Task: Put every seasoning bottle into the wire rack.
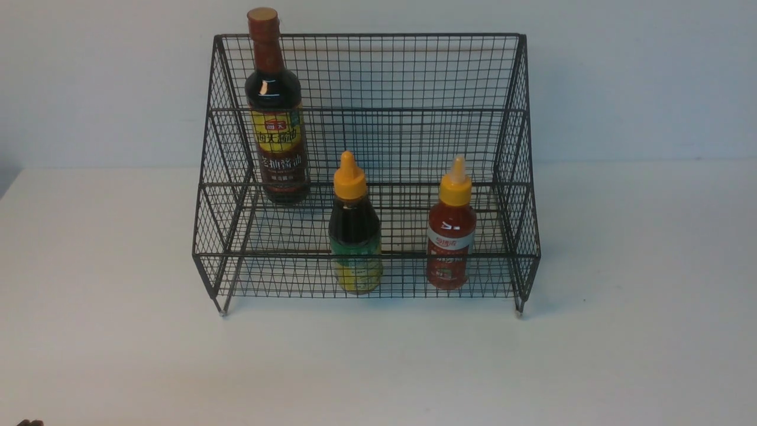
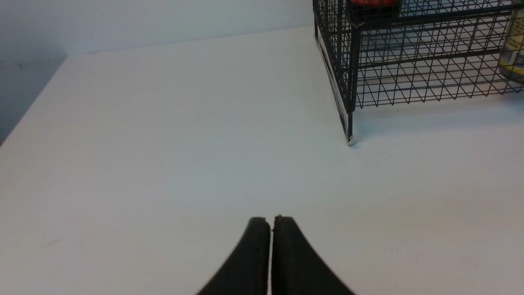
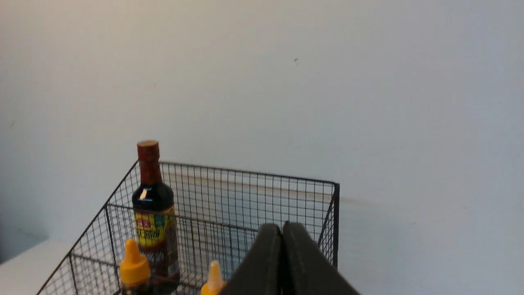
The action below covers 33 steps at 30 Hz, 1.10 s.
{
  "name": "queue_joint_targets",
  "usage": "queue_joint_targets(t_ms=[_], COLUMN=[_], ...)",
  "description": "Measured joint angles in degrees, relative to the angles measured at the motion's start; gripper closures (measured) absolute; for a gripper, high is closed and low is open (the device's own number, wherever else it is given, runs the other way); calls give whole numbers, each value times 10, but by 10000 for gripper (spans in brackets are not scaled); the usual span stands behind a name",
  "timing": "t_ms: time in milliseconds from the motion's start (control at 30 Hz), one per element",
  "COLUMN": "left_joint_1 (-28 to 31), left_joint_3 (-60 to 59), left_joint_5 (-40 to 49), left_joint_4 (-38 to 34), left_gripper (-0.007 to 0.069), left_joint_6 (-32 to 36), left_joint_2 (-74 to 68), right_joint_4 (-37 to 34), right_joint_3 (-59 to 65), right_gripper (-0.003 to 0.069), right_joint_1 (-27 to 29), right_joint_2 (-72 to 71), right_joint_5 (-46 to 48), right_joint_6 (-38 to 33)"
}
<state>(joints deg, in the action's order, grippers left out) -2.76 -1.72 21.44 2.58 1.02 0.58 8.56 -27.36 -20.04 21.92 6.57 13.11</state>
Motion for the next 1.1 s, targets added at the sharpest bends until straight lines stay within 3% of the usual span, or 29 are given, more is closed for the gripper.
queue_joint_targets(t_ms=[233, 900, 1100], left_joint_1=[0, 0, 0], left_joint_3=[0, 0, 0], left_joint_5=[0, 0, 0], left_joint_4=[0, 0, 0], left_gripper=[629, 629, 629], left_joint_6=[0, 0, 0], left_joint_2=[0, 0, 0], right_joint_4=[-60, -61, -10], right_joint_3=[75, 78, 104], right_gripper=[673, 673, 673], right_joint_1=[66, 71, 105], right_joint_2=[-84, -108, -116], right_joint_5=[-70, -78, -30], right_joint_6=[-17, -24, -46])
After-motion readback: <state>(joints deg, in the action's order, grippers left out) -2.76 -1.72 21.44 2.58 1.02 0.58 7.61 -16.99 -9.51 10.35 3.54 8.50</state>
